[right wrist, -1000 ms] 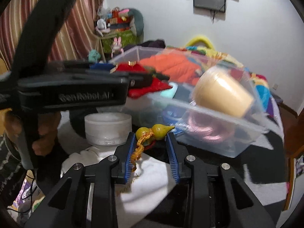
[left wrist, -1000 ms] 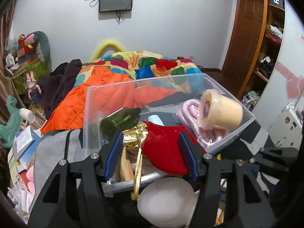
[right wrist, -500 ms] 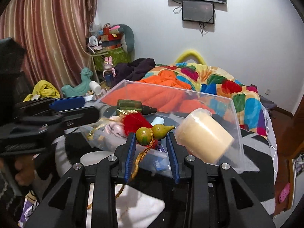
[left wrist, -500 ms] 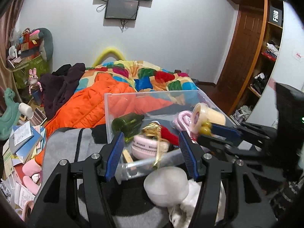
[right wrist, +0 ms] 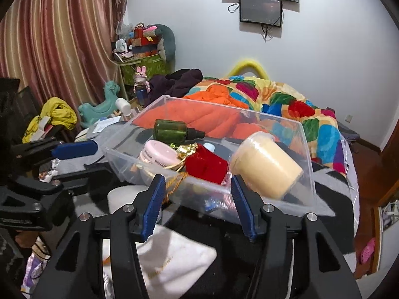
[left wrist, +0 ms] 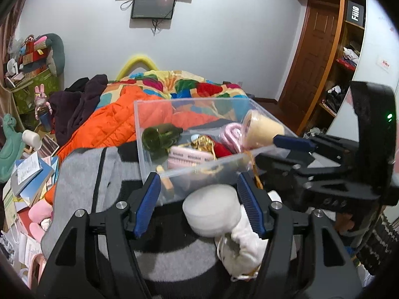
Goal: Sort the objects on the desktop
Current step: 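Release the red pouch from left tool while right tool drops the gourd charm into box, then grasp the white round container with left tool while right tool grasps the white drawstring bag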
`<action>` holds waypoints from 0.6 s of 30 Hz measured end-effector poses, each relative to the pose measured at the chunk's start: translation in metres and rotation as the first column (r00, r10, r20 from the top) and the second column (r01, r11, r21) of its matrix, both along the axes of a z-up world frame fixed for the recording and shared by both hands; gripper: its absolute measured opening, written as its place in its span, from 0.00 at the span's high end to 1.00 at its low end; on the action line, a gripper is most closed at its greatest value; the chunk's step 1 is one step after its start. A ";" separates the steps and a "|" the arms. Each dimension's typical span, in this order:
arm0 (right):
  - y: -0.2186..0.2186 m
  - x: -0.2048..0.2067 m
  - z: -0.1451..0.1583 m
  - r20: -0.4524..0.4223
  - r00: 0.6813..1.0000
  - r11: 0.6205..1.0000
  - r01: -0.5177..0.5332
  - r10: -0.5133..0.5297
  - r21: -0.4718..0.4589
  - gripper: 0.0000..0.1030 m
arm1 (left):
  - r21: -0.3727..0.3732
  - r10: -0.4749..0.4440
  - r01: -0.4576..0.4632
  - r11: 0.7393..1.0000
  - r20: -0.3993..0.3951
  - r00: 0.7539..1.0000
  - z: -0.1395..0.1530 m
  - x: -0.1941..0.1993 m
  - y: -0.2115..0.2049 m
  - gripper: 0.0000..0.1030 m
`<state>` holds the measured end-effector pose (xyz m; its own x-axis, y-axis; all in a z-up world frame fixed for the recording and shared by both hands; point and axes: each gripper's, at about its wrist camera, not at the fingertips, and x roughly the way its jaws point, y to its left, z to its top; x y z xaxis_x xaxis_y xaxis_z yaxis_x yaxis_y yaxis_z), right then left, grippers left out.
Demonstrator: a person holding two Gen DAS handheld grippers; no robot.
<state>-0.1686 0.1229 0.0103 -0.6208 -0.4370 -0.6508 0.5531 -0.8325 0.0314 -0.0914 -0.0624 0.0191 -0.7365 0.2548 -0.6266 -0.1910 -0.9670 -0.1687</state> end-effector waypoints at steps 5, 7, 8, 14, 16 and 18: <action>0.017 0.017 0.000 0.017 1.000 0.999 0.001 -0.001 -0.043 0.32 | -0.003 -0.005 0.005 1.000 0.036 0.999 -0.010 0.010 0.000 0.35; 0.023 0.025 -0.002 0.025 1.000 0.999 -0.004 0.005 -0.053 0.28 | -0.001 -0.005 0.005 1.000 0.055 0.998 -0.015 0.012 0.000 0.32; 0.026 0.030 -0.004 0.030 1.000 0.999 -0.004 0.005 -0.054 0.27 | 0.003 -0.005 0.005 1.000 0.070 0.998 -0.019 0.012 0.000 0.32; 0.025 0.052 -0.023 0.069 0.997 0.999 -0.028 0.030 -0.037 0.20 | 0.028 -0.007 0.003 1.000 0.129 0.992 -0.032 0.012 0.005 0.32; 0.025 0.057 -0.033 0.095 0.995 0.998 -0.034 0.038 -0.043 0.20 | 0.049 -0.014 0.007 0.999 0.145 0.989 -0.034 0.011 0.007 0.31; 0.023 0.062 -0.045 0.128 0.991 0.998 -0.044 0.049 -0.041 0.20 | 0.064 -0.018 0.007 0.998 0.161 0.987 -0.036 0.008 0.008 0.28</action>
